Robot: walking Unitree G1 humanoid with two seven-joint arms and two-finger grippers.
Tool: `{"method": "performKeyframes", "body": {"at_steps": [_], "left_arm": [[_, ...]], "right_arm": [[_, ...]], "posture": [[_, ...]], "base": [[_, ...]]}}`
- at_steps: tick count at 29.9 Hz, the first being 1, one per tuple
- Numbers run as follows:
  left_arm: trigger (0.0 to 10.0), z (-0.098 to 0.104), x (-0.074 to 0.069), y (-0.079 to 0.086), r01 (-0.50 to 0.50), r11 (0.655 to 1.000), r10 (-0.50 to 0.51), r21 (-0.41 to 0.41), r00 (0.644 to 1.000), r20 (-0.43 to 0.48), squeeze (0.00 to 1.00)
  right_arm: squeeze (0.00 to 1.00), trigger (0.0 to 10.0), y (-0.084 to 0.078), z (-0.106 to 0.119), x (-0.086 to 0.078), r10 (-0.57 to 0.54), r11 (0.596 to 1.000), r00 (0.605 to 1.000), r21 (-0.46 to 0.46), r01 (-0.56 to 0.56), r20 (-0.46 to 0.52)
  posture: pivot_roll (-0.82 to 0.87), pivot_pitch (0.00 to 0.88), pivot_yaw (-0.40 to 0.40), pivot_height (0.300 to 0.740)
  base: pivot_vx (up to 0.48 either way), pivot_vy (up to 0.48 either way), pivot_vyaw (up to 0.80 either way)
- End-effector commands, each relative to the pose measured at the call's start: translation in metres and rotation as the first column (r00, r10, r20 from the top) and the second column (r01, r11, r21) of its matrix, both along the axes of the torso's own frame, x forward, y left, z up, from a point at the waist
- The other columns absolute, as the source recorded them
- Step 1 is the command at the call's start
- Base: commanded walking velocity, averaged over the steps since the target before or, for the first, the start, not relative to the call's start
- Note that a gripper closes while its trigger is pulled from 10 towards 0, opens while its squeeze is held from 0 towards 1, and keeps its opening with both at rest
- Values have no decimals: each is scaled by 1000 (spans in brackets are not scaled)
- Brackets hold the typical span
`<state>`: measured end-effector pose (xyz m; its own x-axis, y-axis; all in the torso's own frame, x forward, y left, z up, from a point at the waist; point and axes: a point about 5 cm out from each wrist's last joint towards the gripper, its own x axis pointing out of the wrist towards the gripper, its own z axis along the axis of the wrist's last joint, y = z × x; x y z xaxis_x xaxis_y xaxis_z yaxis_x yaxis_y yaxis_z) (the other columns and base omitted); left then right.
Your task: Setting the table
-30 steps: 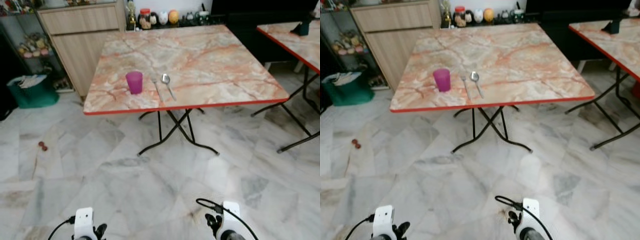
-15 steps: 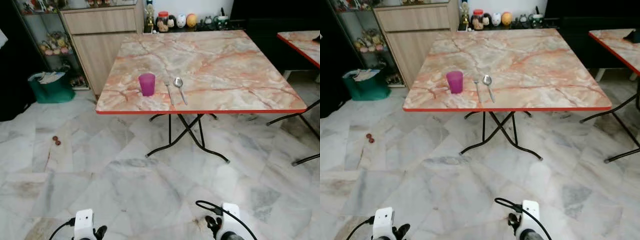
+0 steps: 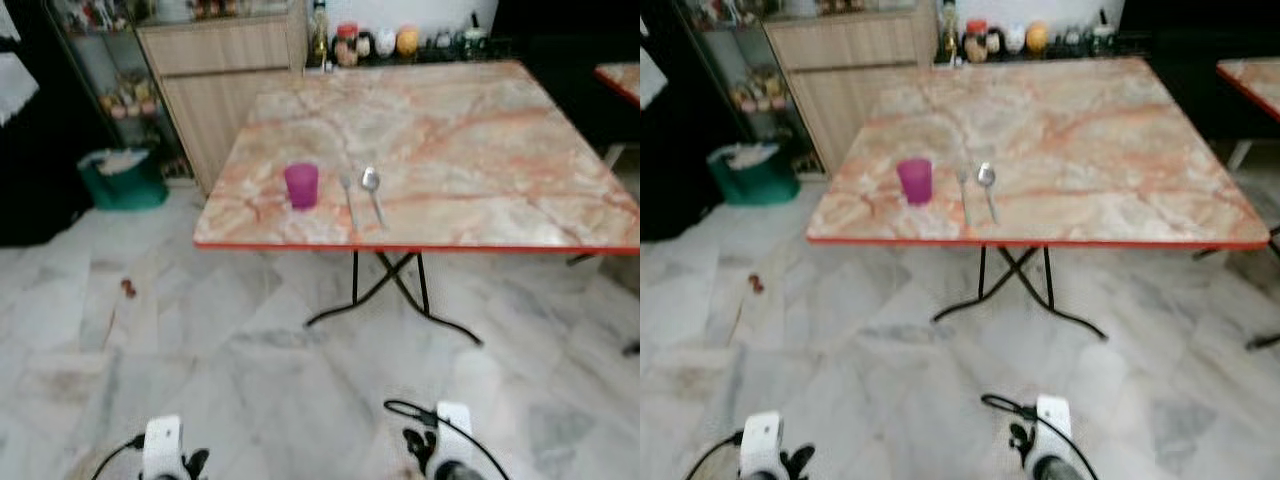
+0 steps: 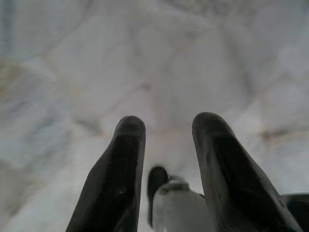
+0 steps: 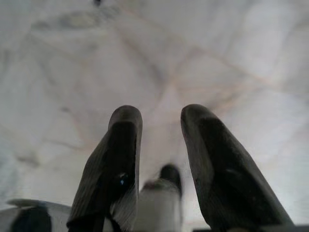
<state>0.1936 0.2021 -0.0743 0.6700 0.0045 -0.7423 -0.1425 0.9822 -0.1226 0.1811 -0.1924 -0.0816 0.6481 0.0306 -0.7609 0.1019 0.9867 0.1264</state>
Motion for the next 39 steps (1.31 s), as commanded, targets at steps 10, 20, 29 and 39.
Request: {"method": "performKeyframes", "body": {"at_steps": [10,20,29,39], "left_arm": [[10000,0,-5,15,-32,999,33,28,999,-11,0],[10000,-1,-6,16,-18,999,19,43,1000,-21,0],[10000,-1,-7,13,-14,999,15,39,1000,-24,0],[10000,-2,-7,10,-8,999,8,33,1000,-19,0]], "right_arm": [[0,10000,10,5,13,-8,1000,999,22,7,43],[0,10000,15,16,32,-10,999,993,44,5,120],[0,10000,14,28,47,20,999,978,35,-27,206],[1000,10000,14,46,64,83,996,929,-11,-85,361]], "posture": [[-66,0,52,740],[-71,0,53,740],[-72,0,50,740],[-79,0,44,740]], "base": [[311,0,0],[63,0,0],[0,0,0],[0,0,0]]}}
